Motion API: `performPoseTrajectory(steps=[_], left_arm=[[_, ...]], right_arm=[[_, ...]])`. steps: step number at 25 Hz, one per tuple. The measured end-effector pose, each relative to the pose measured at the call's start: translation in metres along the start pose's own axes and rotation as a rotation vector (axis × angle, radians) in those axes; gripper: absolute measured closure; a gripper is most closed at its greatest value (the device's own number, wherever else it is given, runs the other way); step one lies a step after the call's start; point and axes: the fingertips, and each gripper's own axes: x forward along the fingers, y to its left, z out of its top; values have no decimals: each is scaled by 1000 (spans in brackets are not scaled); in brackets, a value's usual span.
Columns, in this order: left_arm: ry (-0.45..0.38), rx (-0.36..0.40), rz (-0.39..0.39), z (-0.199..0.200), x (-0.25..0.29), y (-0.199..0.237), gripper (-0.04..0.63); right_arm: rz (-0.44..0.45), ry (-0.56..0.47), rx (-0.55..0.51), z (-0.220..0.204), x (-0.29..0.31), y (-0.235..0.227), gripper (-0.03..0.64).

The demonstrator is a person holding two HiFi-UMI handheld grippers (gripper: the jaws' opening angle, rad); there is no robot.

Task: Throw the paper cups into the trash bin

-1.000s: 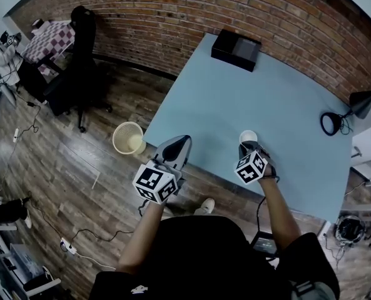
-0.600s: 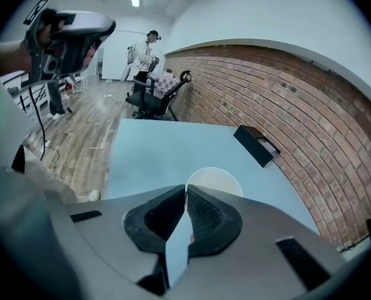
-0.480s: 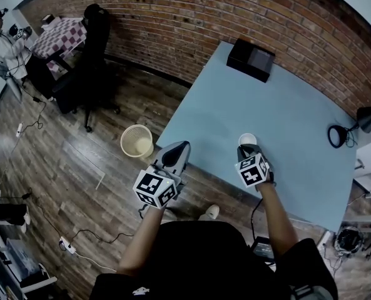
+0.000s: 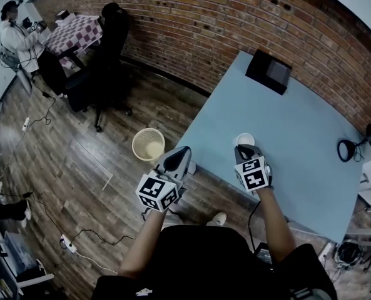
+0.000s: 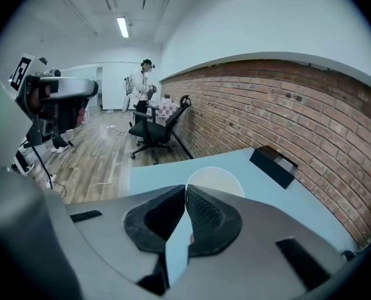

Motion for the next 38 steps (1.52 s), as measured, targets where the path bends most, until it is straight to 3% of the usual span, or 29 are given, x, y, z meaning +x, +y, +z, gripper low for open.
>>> performPoseTrajectory(steps=[10, 23, 38], left_arm=[[-36, 21, 76, 24, -41, 63, 591], [-88, 12, 120, 44, -87, 127, 591], [-61, 28, 174, 60, -167, 192, 591]], right_arm=[[35, -97, -43, 71, 18, 55, 600], [86, -347, -14, 175, 27, 123, 600], [138, -401, -9, 244, 45, 209, 600]])
